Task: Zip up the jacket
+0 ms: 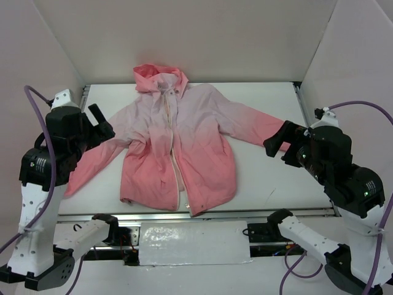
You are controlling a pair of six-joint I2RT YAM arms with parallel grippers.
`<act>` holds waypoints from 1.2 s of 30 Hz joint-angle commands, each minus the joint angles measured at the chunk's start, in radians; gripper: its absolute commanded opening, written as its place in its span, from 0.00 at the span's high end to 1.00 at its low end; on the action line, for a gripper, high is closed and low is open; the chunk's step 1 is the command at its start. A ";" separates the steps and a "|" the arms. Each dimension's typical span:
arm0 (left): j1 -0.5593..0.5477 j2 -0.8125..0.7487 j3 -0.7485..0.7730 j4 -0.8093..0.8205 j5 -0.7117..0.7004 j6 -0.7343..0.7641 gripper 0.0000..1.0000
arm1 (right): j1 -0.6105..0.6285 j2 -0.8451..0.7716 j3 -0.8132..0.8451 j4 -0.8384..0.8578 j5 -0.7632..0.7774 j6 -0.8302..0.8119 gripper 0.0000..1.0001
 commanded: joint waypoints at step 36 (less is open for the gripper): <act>-0.055 -0.022 -0.247 0.052 0.239 0.030 0.01 | 0.685 0.913 -0.477 0.589 -0.102 0.327 0.24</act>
